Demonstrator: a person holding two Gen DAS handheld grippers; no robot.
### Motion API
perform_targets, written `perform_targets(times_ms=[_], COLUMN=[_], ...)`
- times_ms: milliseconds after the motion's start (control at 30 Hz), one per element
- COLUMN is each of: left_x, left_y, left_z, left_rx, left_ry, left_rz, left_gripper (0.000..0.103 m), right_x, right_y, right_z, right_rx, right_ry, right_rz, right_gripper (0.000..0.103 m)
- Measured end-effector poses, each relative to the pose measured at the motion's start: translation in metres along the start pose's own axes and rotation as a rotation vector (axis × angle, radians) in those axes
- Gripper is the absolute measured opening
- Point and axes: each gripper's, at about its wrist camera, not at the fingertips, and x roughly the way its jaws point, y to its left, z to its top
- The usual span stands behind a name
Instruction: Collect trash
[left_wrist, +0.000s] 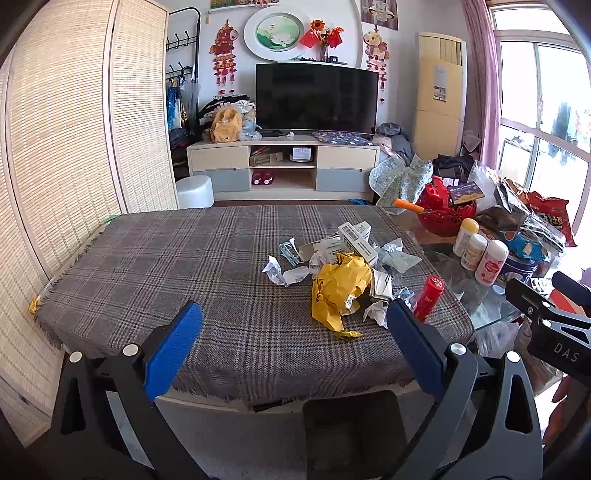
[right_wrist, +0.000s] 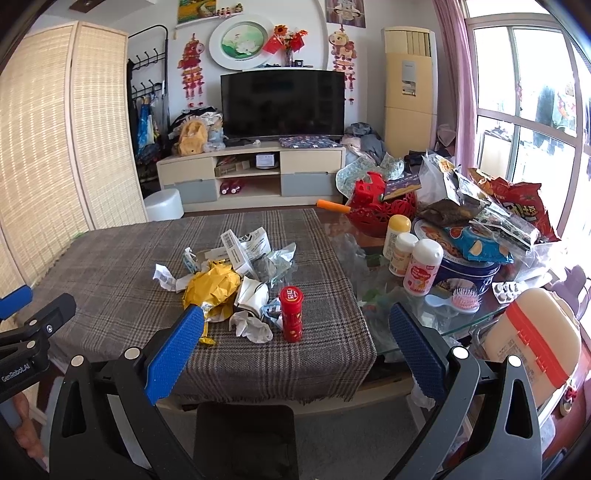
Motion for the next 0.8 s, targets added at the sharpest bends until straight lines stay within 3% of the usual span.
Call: perform_targets(times_ms=[800], left_x=[0.0027], left_y=[-0.0039], left_z=[-0.0011], left_rx=[-0.006], left_ry=[-0.004], left_rz=[0.022], left_gripper=[0.095], right_x=[0.0014], right_y=[0.0010], right_z=[-0.0005], right_rx=[0.001], right_ry=[0.003], right_rz=[0.007], right_gripper=[0.100])
